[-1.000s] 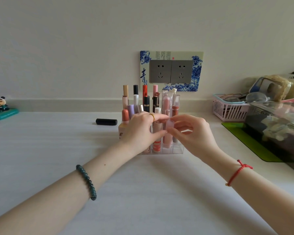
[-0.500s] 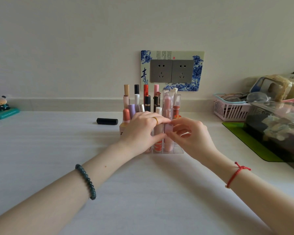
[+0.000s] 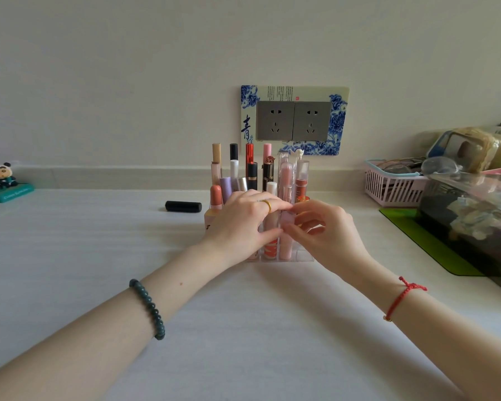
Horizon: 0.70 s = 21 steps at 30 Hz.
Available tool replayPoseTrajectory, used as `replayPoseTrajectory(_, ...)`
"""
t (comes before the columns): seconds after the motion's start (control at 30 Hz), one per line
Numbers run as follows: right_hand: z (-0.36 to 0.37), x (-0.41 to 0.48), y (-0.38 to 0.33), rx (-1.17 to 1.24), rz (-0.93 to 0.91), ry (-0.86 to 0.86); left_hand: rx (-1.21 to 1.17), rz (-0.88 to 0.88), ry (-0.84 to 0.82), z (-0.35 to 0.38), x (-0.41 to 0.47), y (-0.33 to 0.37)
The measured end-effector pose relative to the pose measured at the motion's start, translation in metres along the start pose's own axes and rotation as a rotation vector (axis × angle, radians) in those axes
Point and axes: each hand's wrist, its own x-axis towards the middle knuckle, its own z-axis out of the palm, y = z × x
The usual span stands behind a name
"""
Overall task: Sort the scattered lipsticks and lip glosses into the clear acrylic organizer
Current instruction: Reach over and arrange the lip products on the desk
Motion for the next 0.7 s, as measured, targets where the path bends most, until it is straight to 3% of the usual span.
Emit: replayPoseTrajectory(0.7, 0.0004, 0.0003, 0.0026, -0.029, -0.036, 0.013, 0.040, 0.045, -0.005, -0.0012, 0.0005, -0.0010)
